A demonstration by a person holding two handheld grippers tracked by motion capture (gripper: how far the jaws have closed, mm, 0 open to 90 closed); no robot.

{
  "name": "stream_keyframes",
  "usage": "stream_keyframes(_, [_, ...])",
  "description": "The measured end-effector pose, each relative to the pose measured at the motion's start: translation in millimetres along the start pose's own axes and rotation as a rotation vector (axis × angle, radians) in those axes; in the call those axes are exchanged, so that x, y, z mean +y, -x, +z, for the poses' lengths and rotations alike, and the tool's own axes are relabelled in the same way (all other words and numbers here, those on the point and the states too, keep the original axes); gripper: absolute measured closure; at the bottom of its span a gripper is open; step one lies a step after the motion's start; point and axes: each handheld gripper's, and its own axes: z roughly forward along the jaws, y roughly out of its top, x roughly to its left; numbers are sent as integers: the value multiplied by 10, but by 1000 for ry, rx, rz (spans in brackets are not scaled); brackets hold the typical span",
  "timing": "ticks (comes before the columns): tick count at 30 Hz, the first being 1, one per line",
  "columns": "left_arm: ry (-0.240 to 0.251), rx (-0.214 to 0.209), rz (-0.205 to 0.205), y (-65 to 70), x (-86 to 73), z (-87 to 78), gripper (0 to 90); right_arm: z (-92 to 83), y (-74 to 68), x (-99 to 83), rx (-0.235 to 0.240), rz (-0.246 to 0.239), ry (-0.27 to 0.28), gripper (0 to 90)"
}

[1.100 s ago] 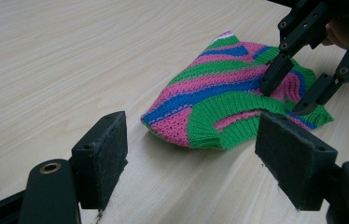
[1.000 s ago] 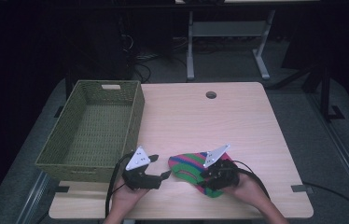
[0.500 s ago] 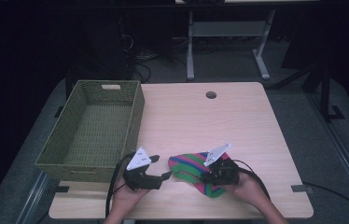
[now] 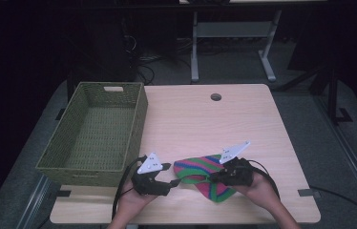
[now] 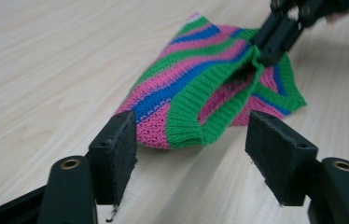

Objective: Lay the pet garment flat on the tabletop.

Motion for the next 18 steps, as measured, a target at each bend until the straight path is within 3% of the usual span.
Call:
stream_keyframes(4, [-47,-25,53,63,37,78,386,-87,43,-24,-3,9,26,855])
stream_keyframes(9, [-101,-27,114,70,52,172,402,-160,92,-35,-1,19,51,854])
stream_keyframes(18, [-118,-15,137,35,86,225,425,-210,135,-11,7,29,64,854])
